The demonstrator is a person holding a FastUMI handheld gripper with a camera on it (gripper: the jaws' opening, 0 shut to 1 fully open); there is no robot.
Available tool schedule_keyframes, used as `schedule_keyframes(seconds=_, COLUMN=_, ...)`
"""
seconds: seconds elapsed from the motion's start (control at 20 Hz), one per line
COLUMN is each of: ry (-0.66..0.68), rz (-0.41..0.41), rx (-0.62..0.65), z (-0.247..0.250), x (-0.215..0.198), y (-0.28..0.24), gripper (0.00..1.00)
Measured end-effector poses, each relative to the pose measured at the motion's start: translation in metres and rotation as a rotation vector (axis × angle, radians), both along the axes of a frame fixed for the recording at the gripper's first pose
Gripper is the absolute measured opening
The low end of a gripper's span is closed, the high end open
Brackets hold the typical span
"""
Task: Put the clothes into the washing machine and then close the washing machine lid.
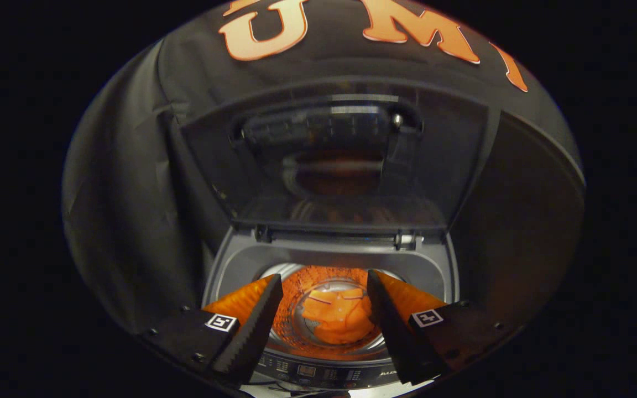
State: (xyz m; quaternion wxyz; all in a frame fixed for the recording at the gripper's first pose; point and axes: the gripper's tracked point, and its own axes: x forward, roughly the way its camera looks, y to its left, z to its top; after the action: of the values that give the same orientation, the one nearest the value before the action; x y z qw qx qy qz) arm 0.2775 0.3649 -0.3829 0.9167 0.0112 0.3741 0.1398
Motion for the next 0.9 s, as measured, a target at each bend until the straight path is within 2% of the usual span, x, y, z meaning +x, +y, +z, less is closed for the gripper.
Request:
schedule_keyframes(seconds=0.35, ry=-0.195, rz=-0.019, rx=0.06, z=0.118, x=0.036, y=0.008, gripper=0.99)
schedule_keyframes(seconds=0.9, ry=-0.276, rz=-0.035, rx=0.075, z=0.162, x=0.094, y=0.023, gripper=0.99)
